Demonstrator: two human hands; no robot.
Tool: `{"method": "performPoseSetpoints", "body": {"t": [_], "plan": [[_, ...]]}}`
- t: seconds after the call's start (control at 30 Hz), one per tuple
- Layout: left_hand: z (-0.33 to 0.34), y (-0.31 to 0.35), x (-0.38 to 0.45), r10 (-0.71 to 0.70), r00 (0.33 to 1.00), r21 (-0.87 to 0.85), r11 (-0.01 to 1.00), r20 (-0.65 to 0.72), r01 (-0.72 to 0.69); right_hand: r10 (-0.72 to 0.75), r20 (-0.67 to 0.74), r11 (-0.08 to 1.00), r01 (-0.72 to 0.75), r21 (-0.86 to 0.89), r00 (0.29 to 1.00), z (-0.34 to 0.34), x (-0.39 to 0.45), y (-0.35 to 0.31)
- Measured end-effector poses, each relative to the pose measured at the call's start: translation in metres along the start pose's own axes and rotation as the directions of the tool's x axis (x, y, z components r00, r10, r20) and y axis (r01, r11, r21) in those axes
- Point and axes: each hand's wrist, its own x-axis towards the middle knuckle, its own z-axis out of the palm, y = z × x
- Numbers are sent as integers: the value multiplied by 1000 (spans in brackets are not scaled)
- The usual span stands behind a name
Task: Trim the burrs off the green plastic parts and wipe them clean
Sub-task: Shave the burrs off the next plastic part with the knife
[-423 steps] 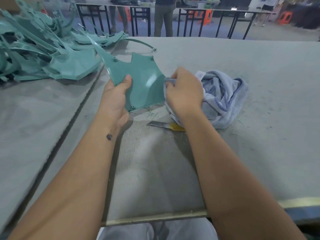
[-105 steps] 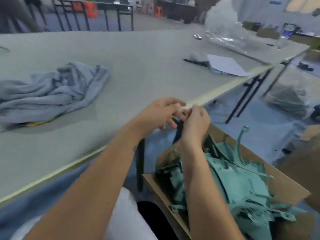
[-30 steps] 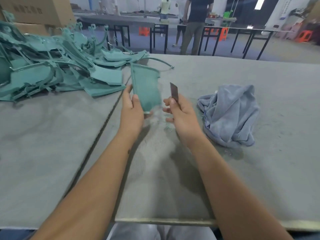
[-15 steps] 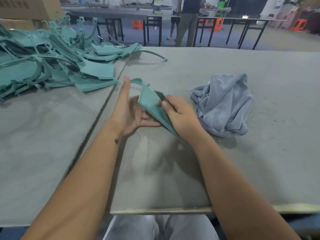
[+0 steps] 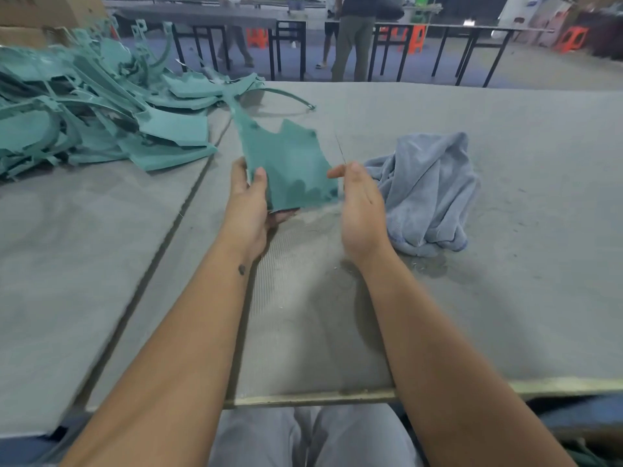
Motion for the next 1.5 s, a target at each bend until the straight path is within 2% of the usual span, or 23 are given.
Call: {"method": "performPoseSetpoints", "body": {"t": [0.07,0.17,0.27,0.37,0.53,0.77,1.5], "plan": [[-3,3,1,-55,998,-164,985,5,55,11,61,998,-14,58,998,3,-1,-4],[-9,4,2,-141,990,-290,947,21,141,30,271,973,-90,212,962,6,-3,-8],[-8,4,2,-199,979,-361,910,45,201,87,446,970,-177,165,891,10,-6,-7],[-7,3,1,-229,965,-455,851,126,262,84,530,984,-153,88,844,14,-9,-4],[-6,2,4,-181,966,-518,817,186,253,77,539,990,-128,57,839,13,-8,-2],[-5,2,2,-164,966,-520,818,201,247,43,538,991,-106,86,842,11,-7,3],[-9,4,-2,-196,951,-530,794,239,297,9,536,991,-80,109,844,8,-8,8]]}}
